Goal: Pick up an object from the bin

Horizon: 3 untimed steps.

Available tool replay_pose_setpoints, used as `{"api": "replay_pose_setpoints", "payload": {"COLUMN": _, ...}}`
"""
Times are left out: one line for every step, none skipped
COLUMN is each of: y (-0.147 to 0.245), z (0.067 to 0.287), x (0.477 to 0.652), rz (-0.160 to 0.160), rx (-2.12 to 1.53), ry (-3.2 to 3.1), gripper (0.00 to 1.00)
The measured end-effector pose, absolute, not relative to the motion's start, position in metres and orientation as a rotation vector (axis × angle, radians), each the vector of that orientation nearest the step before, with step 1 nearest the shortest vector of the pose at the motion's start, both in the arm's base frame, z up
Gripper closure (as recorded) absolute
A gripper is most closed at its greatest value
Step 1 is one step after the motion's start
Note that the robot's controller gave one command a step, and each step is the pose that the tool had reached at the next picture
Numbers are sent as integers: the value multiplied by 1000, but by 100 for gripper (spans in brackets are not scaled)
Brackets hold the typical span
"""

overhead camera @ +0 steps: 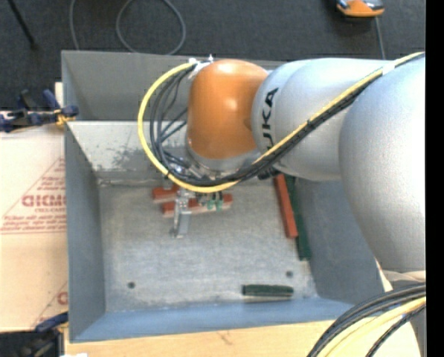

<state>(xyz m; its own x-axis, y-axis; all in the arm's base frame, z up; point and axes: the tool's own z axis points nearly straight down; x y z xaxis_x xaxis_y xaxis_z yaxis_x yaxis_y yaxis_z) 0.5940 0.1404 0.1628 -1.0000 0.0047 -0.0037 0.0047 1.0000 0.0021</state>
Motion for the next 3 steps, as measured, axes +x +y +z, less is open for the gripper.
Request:
{"api": "replay_pose_setpoints", "payload": {"y": 98, "z": 66, "x": 648, "rz": -1, "rx": 34, "ry": 3142, "gripper": 0}}
{"api": "replay_pose_setpoints", "payload": {"y": 100, "z": 72, "x": 649, "rz": 3, "rx": 33, "ry": 3136, "gripper": 100}}
{"api": "replay_pose_setpoints", "payload": {"y": 70, "z": 229, "x": 641, "rz": -1, "rx": -27, "ry": 3128, "gripper": 100}}
